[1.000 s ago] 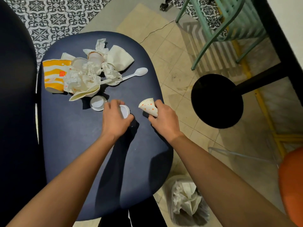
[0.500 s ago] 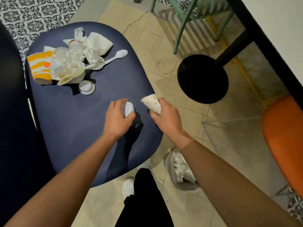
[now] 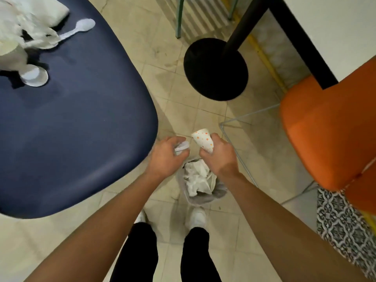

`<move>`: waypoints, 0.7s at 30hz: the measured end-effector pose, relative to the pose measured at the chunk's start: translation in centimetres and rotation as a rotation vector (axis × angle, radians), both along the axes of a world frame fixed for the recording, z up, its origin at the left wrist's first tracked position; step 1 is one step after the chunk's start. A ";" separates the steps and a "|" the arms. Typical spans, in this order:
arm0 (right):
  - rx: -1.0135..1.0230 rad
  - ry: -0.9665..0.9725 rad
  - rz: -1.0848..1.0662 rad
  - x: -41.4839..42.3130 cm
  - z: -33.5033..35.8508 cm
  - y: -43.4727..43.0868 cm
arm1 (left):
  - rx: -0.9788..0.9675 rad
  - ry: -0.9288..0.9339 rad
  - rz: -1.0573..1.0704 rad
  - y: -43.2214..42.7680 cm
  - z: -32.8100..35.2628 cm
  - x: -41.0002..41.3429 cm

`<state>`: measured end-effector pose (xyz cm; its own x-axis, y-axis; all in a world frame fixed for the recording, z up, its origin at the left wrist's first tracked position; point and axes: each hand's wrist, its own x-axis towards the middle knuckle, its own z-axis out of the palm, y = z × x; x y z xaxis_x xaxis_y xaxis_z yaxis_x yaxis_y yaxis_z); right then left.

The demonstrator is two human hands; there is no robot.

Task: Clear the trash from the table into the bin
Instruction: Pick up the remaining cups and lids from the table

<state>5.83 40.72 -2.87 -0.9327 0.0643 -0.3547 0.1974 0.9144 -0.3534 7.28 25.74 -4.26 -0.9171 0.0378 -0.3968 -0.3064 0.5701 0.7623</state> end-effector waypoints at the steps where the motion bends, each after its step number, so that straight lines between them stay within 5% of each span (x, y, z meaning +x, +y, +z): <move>1: 0.008 -0.021 0.007 0.7 -0.7 1.1 | 0.005 -0.028 -0.006 1.1 -0.7 0.4; 15: -0.002 -0.265 0.031 7.9 -12.3 11.2 | -0.044 -0.306 0.053 11.8 -14.5 7.9; 21: -0.049 -0.236 0.100 9.3 -18.9 11.9 | -0.175 -0.346 -0.097 14.8 -20.2 9.4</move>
<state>15.14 52.59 -21.76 -0.8245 -0.0465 -0.5639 0.1892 0.9166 -0.3521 16.65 40.50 -24.51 -0.7238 0.0217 -0.6897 -0.4666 0.7209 0.5124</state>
